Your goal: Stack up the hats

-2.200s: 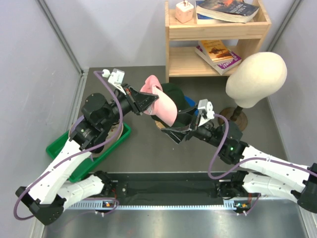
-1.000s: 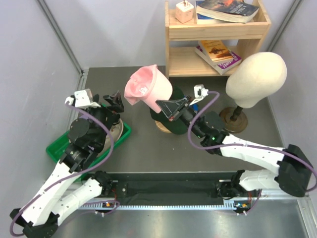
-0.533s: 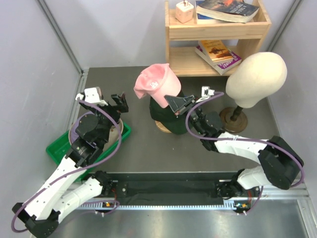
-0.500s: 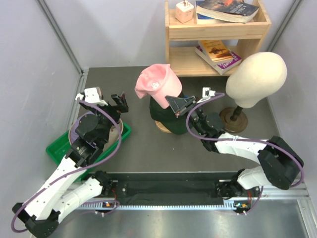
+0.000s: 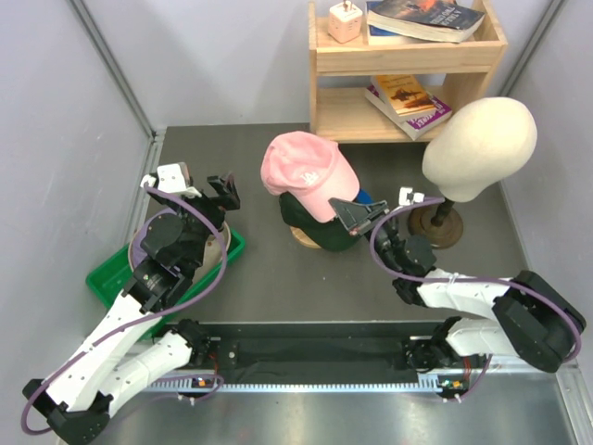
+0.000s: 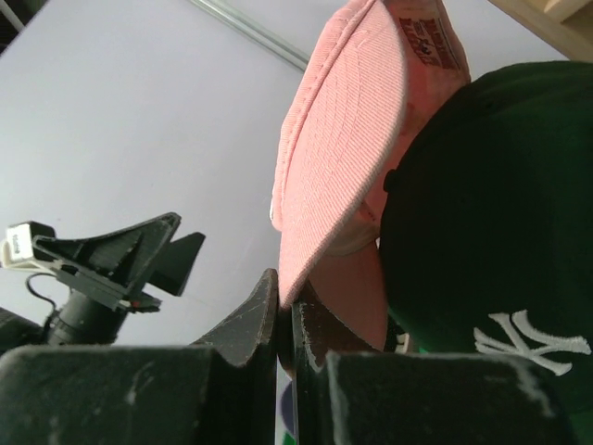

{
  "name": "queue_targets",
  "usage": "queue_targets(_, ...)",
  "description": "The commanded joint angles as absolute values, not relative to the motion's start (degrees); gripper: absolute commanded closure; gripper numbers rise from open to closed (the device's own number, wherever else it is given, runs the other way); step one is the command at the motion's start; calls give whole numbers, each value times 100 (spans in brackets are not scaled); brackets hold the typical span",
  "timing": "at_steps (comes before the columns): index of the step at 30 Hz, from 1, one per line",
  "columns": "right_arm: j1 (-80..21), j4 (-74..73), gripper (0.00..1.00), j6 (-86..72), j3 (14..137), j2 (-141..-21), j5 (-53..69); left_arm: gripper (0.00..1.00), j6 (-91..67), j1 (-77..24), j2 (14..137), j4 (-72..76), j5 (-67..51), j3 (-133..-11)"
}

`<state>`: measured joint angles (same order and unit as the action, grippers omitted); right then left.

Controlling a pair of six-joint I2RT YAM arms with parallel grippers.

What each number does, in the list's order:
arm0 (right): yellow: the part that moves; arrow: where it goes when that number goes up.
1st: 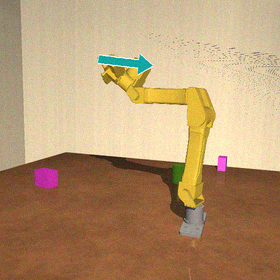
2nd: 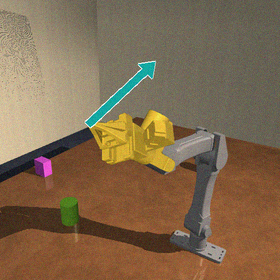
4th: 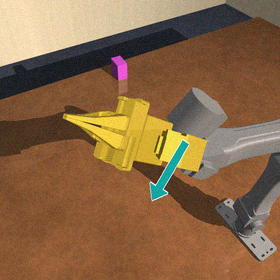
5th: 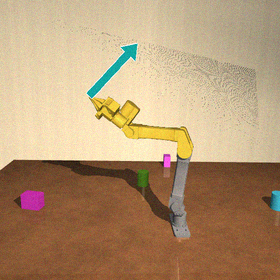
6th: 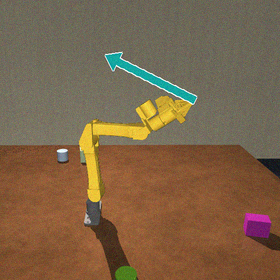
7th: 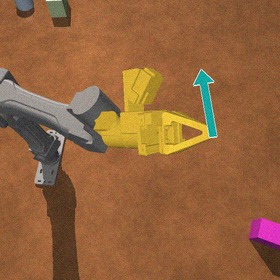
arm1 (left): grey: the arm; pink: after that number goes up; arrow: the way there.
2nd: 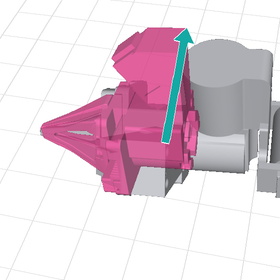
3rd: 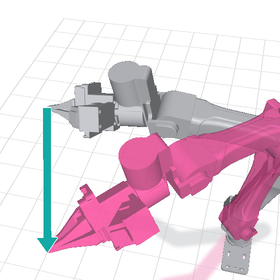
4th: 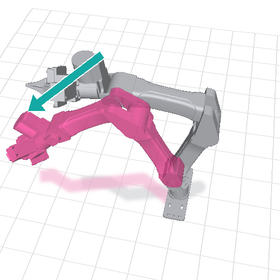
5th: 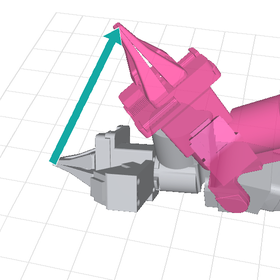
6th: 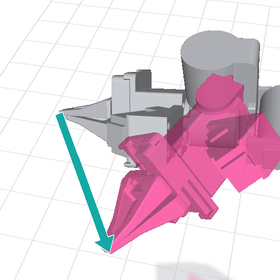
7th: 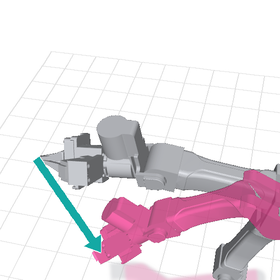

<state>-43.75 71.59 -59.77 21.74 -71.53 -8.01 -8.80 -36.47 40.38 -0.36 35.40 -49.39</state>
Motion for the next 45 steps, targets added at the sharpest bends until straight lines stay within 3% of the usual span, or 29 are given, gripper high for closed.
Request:
queue_targets(1,-4324,7400,100,-6661,2031,-6978,-896,1,-774,-3630,4017,272,3533,-4922)
queue_targets(9,-4298,8428,100,-7558,1503,-7426,-783,1,-765,-3630,4017,281,3551,-4896)
queue_targets(19,-4289,7752,100,-7181,1222,-6847,-1256,1,-765,-3630,4087,281,3525,-4896)
queue_targets(45,-4034,5635,100,-8095,317,-6135,-2355,1,-773,-3630,4184,255,3533,-4904)
